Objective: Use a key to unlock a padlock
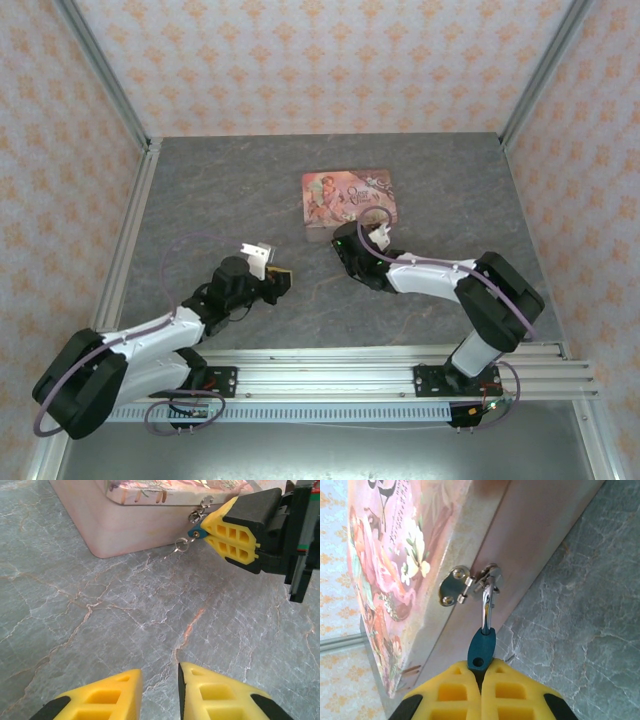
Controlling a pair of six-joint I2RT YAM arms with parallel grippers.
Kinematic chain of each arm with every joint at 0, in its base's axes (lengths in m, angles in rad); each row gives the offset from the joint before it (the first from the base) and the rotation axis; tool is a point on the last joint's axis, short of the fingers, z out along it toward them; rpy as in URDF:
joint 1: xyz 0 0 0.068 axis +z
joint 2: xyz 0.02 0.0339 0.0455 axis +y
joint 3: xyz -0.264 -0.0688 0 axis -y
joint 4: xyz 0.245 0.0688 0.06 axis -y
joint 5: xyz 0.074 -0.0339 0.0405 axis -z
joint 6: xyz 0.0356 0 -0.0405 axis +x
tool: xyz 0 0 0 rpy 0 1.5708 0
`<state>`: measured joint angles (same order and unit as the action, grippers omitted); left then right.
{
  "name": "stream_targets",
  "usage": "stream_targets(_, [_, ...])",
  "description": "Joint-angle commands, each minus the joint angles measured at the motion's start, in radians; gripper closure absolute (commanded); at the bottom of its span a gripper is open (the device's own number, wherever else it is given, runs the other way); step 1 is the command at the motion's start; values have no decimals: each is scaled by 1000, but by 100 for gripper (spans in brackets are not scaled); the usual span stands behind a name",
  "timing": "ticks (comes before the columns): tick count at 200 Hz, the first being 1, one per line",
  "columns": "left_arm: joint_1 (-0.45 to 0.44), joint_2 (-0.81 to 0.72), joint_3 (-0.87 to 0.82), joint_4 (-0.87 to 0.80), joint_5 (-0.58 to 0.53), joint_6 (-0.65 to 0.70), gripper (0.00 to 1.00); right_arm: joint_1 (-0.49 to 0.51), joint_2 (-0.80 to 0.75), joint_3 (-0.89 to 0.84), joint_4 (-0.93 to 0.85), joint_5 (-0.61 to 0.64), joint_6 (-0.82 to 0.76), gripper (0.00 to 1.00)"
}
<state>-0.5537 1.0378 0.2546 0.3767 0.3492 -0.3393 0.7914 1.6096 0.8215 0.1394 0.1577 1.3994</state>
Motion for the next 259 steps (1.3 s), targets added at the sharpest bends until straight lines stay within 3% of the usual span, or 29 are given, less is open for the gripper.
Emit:
stream_targets(1, [13,-67,-19,-70,-41,23,73,8,19,53,18,77,-7,100])
stream_targets(46, [27,-177,-43,-147,-52,25,73,23,39,64,-13,149,-44,100])
stream_targets(122, [50,-346,-77,-242,-55,12,70,23,112,-113,328,132,42,100])
stream_targets(189, [56,-351,-72,-254,-56,5,70,18,-44,-139,221,281,4,100])
stream_targets(259, [58,-352,-78,-245,-69,5,70,-27,-24,-128,149,242,48,100])
